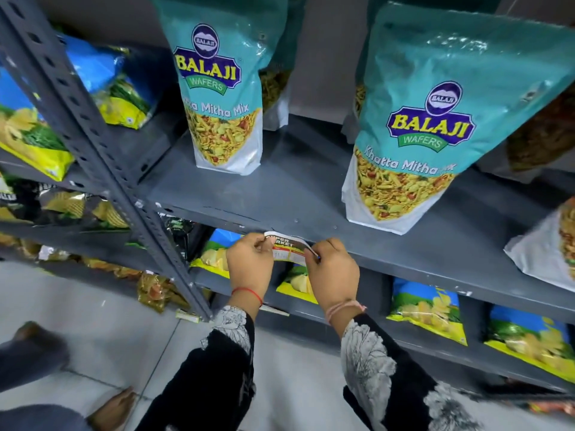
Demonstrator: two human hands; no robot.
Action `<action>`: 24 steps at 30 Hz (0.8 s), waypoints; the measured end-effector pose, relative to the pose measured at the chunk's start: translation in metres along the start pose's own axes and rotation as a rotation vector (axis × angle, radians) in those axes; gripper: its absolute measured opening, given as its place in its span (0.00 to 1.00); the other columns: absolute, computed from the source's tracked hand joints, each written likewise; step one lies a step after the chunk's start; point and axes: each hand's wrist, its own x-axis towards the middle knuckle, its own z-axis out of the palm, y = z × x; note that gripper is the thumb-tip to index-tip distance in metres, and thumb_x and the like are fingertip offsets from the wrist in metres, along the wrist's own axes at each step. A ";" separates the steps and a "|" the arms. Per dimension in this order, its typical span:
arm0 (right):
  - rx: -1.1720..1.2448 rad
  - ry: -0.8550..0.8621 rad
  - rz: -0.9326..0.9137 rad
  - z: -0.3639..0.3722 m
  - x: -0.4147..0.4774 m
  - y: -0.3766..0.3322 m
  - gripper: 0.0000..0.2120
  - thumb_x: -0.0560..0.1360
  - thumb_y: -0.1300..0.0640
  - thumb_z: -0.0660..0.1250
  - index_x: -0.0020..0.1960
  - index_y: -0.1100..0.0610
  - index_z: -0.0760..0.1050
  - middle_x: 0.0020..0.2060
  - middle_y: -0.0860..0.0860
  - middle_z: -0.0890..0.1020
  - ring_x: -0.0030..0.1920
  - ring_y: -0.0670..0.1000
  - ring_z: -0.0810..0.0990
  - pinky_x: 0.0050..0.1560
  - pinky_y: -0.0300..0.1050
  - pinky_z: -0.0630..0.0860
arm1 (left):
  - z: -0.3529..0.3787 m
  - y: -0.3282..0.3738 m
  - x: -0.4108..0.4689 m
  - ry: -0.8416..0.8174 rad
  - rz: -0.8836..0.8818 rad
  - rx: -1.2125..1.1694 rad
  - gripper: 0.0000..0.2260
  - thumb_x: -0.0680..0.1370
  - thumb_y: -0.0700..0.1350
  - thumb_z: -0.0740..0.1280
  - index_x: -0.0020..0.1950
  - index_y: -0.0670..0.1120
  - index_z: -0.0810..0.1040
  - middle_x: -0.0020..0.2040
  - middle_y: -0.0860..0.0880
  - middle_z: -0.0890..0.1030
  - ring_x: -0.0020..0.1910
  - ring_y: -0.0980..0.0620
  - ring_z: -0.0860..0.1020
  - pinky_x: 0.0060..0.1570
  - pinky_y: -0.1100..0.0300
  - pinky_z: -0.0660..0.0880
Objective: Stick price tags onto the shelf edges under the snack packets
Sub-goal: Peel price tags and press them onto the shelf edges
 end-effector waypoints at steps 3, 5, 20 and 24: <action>-0.011 -0.017 0.193 -0.015 0.019 -0.004 0.15 0.67 0.57 0.74 0.40 0.58 0.67 0.44 0.59 0.76 0.38 0.63 0.76 0.34 0.48 0.67 | -0.005 0.002 0.017 -0.036 -0.037 0.064 0.10 0.66 0.40 0.74 0.37 0.34 0.78 0.40 0.33 0.82 0.41 0.38 0.80 0.43 0.54 0.73; -0.004 -0.128 0.245 -0.023 0.036 -0.006 0.18 0.63 0.58 0.76 0.38 0.57 0.65 0.44 0.58 0.78 0.40 0.62 0.76 0.36 0.47 0.67 | -0.012 0.006 0.029 -0.121 -0.022 0.180 0.15 0.66 0.42 0.75 0.29 0.37 0.72 0.34 0.35 0.80 0.36 0.39 0.76 0.36 0.55 0.68; -0.297 -0.007 0.077 -0.096 -0.091 0.154 0.29 0.51 0.70 0.76 0.50 0.61 0.71 0.57 0.67 0.75 0.44 0.65 0.80 0.35 0.51 0.80 | 0.011 -0.040 -0.091 -0.432 -0.077 0.713 0.09 0.76 0.42 0.59 0.43 0.38 0.74 0.54 0.34 0.80 0.55 0.37 0.77 0.53 0.48 0.76; -0.386 -0.029 0.149 -0.156 -0.104 0.232 0.32 0.52 0.68 0.76 0.53 0.61 0.69 0.61 0.66 0.74 0.54 0.65 0.78 0.37 0.58 0.80 | 0.086 0.009 -0.158 -0.536 0.069 0.575 0.10 0.76 0.44 0.59 0.48 0.38 0.76 0.52 0.34 0.81 0.53 0.36 0.78 0.50 0.48 0.74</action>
